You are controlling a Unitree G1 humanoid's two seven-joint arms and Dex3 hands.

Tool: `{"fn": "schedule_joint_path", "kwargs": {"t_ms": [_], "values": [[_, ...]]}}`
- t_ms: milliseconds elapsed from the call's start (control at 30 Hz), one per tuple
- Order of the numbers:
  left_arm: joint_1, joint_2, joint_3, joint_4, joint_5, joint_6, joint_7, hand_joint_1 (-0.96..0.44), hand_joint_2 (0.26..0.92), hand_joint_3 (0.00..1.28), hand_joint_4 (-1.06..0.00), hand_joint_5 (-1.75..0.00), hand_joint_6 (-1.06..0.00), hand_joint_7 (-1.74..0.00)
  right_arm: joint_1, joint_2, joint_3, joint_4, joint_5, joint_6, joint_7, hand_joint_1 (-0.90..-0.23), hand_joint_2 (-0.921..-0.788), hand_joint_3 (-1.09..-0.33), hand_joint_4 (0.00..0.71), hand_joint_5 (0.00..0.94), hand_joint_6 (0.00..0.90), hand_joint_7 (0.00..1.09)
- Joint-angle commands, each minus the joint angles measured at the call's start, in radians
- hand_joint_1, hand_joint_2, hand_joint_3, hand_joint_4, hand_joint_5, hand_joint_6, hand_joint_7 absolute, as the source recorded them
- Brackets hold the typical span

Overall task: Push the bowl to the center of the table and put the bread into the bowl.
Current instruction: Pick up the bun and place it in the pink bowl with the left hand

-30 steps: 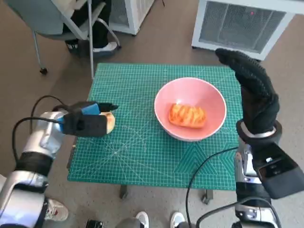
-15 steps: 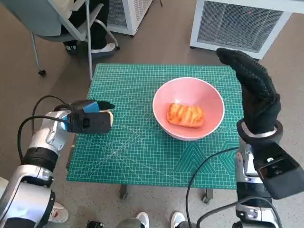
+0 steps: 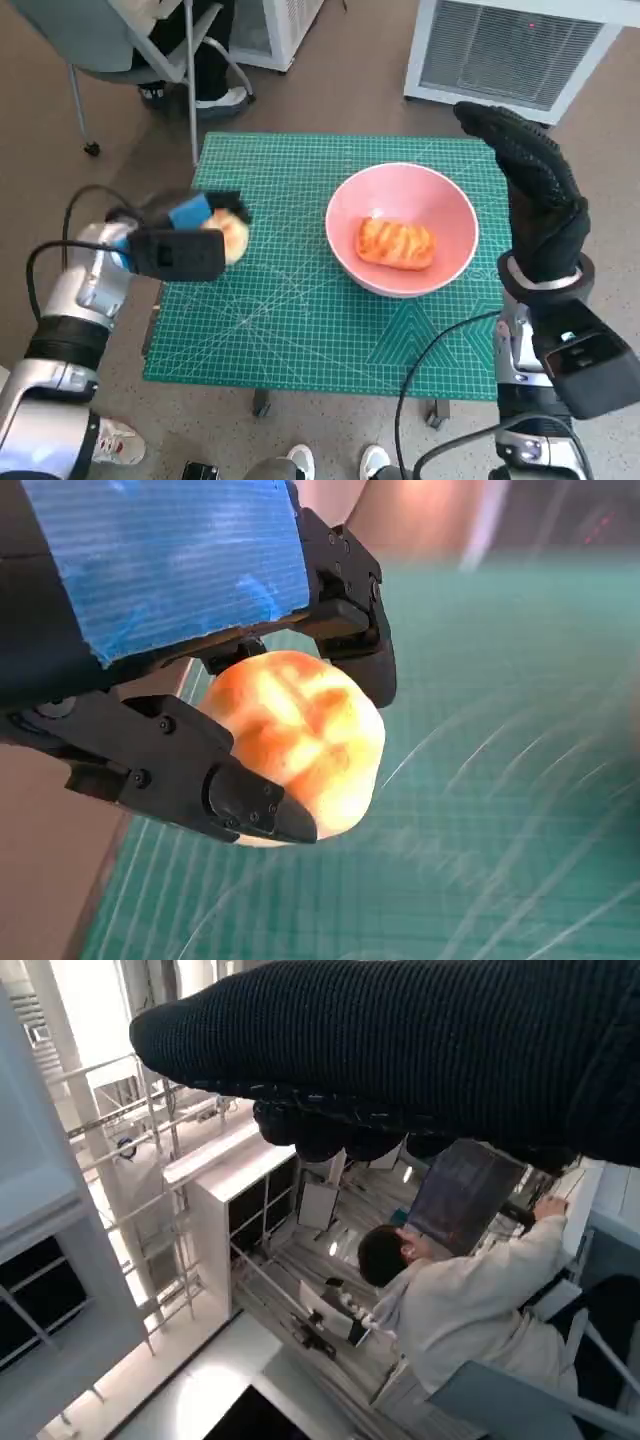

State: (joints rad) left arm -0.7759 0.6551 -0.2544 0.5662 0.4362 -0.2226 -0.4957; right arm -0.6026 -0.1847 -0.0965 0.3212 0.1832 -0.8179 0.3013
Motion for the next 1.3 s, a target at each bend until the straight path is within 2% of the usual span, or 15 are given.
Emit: {"fn": "schedule_joint_path", "kwargs": {"t_ms": [33, 300, 600, 800, 1033, 1100, 1167, 1200, 1233, 1267, 1300], "values": [[0.004, 0.003, 0.057, -0.191, -0.041, 0.036, -0.004, 0.00, 0.921, 0.12, -0.63, -1.27, -0.56, -1.19, 0.018, 0.004, 0.005, 0.006, 0.000, 0.009, 0.005, -0.544, -0.921, -0.745, 0.319, 0.003, -0.001, 0.74], [-0.032, -0.051, 0.084, -0.374, -0.040, 0.043, 0.051, 0.00, 0.920, 0.06, -0.68, -1.20, -0.65, -1.13, 0.017, 0.007, 0.007, 0.002, 0.000, 0.011, 0.005, -0.544, -0.921, -0.746, 0.318, 0.003, -0.001, 0.74], [-0.080, -0.142, 0.044, -0.411, -0.015, -0.032, 0.130, 0.00, 0.920, 0.04, -0.71, -1.12, -0.67, -1.15, 0.019, 0.011, 0.009, -0.004, -0.005, 0.013, 0.001, -0.544, -0.921, -0.745, 0.319, 0.003, -0.001, 0.74], [-0.134, -0.208, -0.010, -0.327, -0.020, -0.113, 0.121, 0.00, 0.920, 0.06, -0.67, -1.13, -0.66, -1.18, 0.023, 0.011, 0.009, -0.013, -0.009, 0.015, -0.002, -0.544, -0.921, -0.745, 0.322, 0.004, -0.001, 0.74], [-0.202, -0.293, -0.080, -0.145, -0.015, -0.204, 0.107, 0.00, 0.921, 0.10, -0.62, -1.20, -0.62, -1.21, 0.027, 0.006, 0.003, -0.017, -0.003, 0.019, 0.000, -0.543, -0.921, -0.744, 0.324, 0.005, -0.001, 0.74], [-0.215, -0.316, -0.104, -0.079, -0.014, -0.222, 0.090, 0.00, 0.921, 0.13, -0.58, -1.25, -0.60, -1.22, 0.029, 0.006, 0.003, -0.021, -0.002, 0.019, -0.001, -0.542, -0.921, -0.744, 0.325, 0.005, 0.000, 0.74], [-0.227, -0.333, -0.127, -0.020, -0.014, -0.233, 0.060, 0.00, 0.921, 0.21, -0.47, -1.35, -0.52, -1.30, 0.032, 0.006, 0.002, -0.026, -0.002, 0.021, -0.002, -0.542, -0.921, -0.743, 0.325, 0.006, 0.000, 0.74], [-0.238, -0.344, -0.149, 0.017, -0.012, -0.220, 0.017, -0.07, 0.921, 0.23, -0.43, -1.23, -0.50, -1.35, 0.034, 0.005, 0.001, -0.031, 0.000, 0.022, -0.001, -0.542, -0.921, -0.743, 0.325, 0.006, 0.000, 0.74], [-0.247, -0.351, -0.163, 0.044, -0.010, -0.213, -0.012, -0.07, 0.897, 0.20, -0.35, -0.87, -0.39, -1.05, 0.036, 0.005, 0.000, -0.034, 0.001, 0.023, -0.001, -0.543, -0.921, -0.743, 0.325, 0.006, 0.000, 0.74], [-0.255, -0.358, -0.176, 0.060, -0.011, -0.189, -0.052, -0.07, 0.899, 0.15, -0.33, -0.58, -0.37, -0.76, 0.039, 0.004, -0.001, -0.038, 0.003, 0.024, 0.000, -0.544, -0.921, -0.743, 0.326, 0.006, 0.000, 0.74], [-0.261, -0.362, -0.182, 0.068, -0.012, -0.175, -0.077, -0.09, 0.901, 0.12, -0.31, -0.46, -0.36, -0.63, 0.041, 0.004, -0.001, -0.040, 0.004, 0.025, 0.000, -0.544, -0.921, -0.742, 0.326, 0.006, 0.000, 0.74]]}}
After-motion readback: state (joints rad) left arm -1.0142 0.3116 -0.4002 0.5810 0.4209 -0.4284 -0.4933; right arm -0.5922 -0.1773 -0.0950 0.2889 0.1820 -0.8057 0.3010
